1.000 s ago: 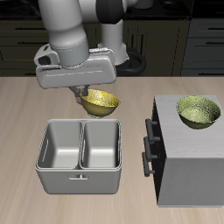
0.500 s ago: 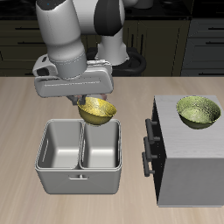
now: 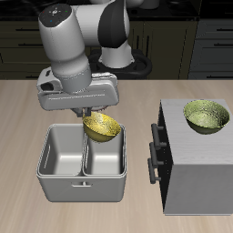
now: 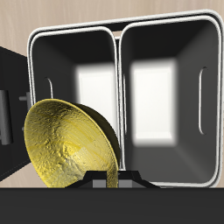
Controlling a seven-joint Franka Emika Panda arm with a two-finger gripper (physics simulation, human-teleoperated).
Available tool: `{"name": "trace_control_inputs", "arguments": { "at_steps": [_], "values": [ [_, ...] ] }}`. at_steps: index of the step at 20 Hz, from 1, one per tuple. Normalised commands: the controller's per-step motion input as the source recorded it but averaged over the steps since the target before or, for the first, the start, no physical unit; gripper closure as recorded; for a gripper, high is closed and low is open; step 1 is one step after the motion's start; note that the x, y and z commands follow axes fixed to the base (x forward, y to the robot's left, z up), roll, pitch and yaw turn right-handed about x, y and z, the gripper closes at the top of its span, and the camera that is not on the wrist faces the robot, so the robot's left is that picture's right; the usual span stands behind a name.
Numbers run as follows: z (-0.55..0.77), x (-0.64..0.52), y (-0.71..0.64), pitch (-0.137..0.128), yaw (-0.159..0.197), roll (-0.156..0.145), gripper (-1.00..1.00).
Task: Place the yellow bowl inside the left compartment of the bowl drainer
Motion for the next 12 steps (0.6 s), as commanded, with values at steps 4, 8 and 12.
{"name": "trace_control_inputs", "arguments": {
  "at_steps": [4,8,12],
  "values": [
    [-0.06,-0.03,-0.01,0.016,0.022,0.022,-1.0],
    [0.03,0.01,0.06,-0.001,0.03,0.029,-1.0],
    [0.04,-0.01,0.03,-0.002,0.016,0.014,-1.0]
  ]
}}
